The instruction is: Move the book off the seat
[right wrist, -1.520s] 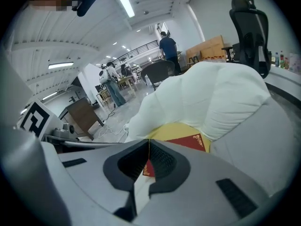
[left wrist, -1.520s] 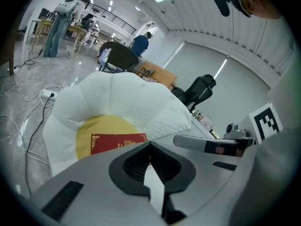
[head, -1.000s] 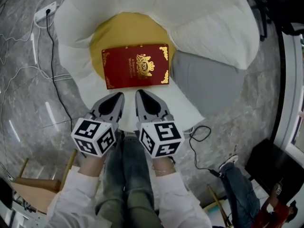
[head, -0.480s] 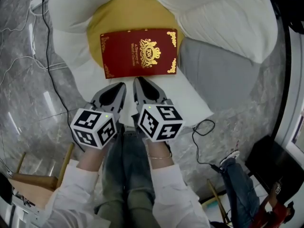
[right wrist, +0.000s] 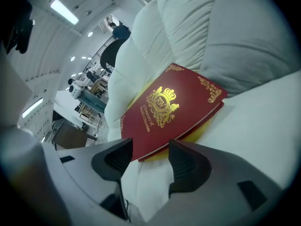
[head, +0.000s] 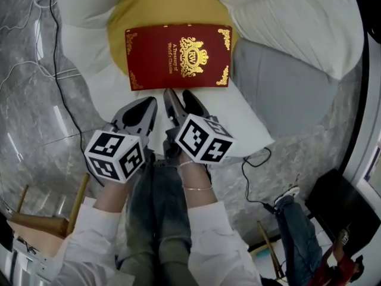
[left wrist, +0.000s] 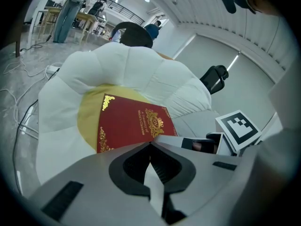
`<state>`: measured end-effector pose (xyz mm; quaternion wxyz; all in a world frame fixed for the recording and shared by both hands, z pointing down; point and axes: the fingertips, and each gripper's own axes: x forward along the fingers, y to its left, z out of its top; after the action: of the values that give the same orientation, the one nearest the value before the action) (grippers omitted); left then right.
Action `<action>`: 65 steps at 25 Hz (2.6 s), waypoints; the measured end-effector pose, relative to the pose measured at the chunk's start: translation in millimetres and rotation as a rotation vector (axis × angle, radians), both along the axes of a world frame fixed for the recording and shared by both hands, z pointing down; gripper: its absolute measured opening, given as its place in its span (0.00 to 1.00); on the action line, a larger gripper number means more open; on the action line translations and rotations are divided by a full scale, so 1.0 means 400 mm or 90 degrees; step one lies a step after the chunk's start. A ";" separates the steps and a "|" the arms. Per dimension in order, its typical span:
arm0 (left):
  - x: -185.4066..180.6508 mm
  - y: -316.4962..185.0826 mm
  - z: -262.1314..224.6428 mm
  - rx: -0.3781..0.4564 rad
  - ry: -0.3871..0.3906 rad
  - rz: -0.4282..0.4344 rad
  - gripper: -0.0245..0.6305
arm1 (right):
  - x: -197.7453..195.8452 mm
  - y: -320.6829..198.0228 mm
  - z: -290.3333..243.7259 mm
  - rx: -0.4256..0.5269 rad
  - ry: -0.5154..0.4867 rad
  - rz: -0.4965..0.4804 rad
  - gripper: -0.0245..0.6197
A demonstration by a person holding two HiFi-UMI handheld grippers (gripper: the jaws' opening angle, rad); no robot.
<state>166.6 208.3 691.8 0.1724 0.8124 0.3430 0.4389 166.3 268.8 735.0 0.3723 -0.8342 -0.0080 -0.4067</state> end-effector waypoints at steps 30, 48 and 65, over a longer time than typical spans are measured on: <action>0.026 -0.002 0.068 0.001 -0.009 -0.013 0.04 | 0.091 0.038 0.128 0.247 -0.006 0.306 0.53; 0.055 0.013 0.076 -0.004 -0.001 -0.007 0.04 | 0.097 0.038 0.151 0.247 -0.013 0.314 0.54; 0.037 0.005 0.061 -0.001 0.008 0.000 0.04 | 0.103 0.079 0.096 0.225 0.051 0.342 0.43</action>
<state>181.2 210.1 716.4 0.1708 0.8150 0.3441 0.4338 207.5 300.3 773.2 0.6054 -0.7400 -0.1428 -0.2558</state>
